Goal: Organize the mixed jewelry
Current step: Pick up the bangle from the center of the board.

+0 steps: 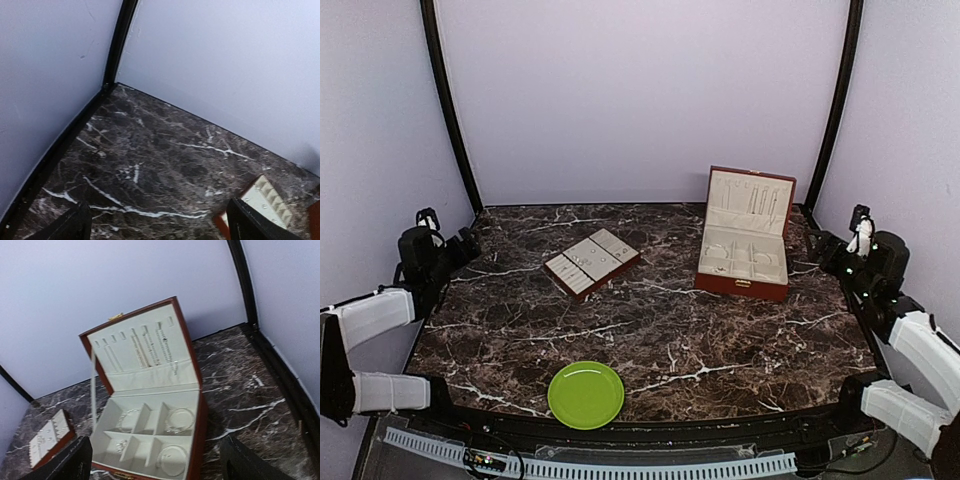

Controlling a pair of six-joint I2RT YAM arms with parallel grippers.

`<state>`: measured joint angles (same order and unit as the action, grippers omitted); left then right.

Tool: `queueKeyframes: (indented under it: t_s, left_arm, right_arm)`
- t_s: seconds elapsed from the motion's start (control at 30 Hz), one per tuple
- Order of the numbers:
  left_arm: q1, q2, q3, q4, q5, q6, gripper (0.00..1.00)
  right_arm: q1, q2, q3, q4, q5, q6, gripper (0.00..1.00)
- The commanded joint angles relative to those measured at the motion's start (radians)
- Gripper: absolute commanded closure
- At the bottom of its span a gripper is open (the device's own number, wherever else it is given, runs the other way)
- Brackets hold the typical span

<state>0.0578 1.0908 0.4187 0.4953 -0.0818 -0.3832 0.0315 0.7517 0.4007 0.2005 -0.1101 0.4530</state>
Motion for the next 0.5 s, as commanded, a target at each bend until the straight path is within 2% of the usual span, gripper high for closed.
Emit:
queueKeyframes:
  t_s: [0.0, 0.1, 0.17, 0.3, 0.4, 0.47]
  left_arm:
    - [-0.003, -0.1, 0.115, -0.282, 0.251, -0.264, 0.04]
    - [-0.003, -0.182, 0.143, -0.345, 0.361, -0.312, 0.04]
    - [-0.002, -0.23, 0.192, -0.45, 0.38, -0.272, 0.03]
    - [-0.003, -0.253, 0.372, -0.697, 0.431, -0.091, 0.03]
    - [-0.026, -0.236, 0.455, -0.77, 0.46, 0.025, 0.08]
    - [-0.1, -0.209, 0.511, -0.807, 0.42, 0.102, 0.09]
  right_arm:
    - [0.045, -0.023, 0.013, -0.17, -0.226, 0.129, 0.16]
    - [0.11, 0.014, 0.024, -0.266, -0.211, 0.129, 0.23]
    - [0.174, 0.031, 0.031, -0.335, -0.141, 0.127, 0.26]
    - [0.308, 0.043, 0.032, -0.432, -0.021, 0.139, 0.32]
    - [0.387, 0.058, 0.018, -0.471, 0.013, 0.171, 0.4]
    - [0.449, 0.063, 0.008, -0.484, 0.033, 0.192, 0.44]
